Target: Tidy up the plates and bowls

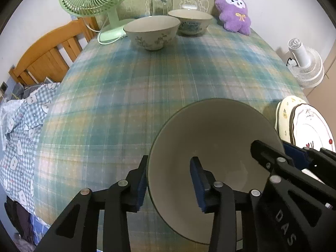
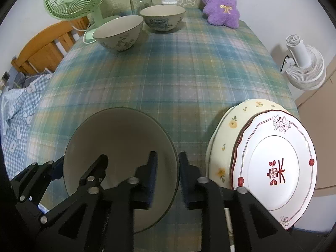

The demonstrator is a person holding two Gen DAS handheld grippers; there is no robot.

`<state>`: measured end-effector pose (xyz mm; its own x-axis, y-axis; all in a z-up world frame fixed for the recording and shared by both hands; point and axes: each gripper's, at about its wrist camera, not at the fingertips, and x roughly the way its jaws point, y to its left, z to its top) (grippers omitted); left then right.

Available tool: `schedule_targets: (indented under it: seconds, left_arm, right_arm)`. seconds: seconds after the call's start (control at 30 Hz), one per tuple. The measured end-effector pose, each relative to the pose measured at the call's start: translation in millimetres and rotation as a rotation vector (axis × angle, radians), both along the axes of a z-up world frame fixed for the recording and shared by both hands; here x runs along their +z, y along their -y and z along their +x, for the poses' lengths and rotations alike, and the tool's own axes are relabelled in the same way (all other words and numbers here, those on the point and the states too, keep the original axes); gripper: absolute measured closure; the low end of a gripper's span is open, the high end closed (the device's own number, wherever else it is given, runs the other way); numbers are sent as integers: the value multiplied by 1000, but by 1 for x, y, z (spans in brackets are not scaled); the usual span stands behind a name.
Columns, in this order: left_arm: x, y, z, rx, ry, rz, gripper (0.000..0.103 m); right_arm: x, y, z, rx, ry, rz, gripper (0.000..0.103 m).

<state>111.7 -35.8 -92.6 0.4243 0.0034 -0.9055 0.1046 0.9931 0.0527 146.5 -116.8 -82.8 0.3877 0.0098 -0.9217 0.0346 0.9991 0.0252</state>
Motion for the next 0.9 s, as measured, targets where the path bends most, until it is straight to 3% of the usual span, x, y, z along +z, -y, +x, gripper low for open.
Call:
schedule_targets:
  seconds: [0.1,0.17,0.33,0.67,0.9]
  left_arm:
    - [4,-2,-2,4,8,-2,48]
    - [9,-4,-3,9,20,2,40]
    - [19,-2,-3,7,39,3,31]
    - [59,9,-10,37,138,29,31]
    - [86,16,-12,84,188,-3,31]
  right_arm:
    - [5,4,-4,-17,20,-8,39]
    - [10,8,-6,-23,37,-16,35]
    - [21,14,-5,-14,45,-13,34]
    - [58,23,-8,24,107,1,32]
    - [92,36,-13,40,189,-9,30]
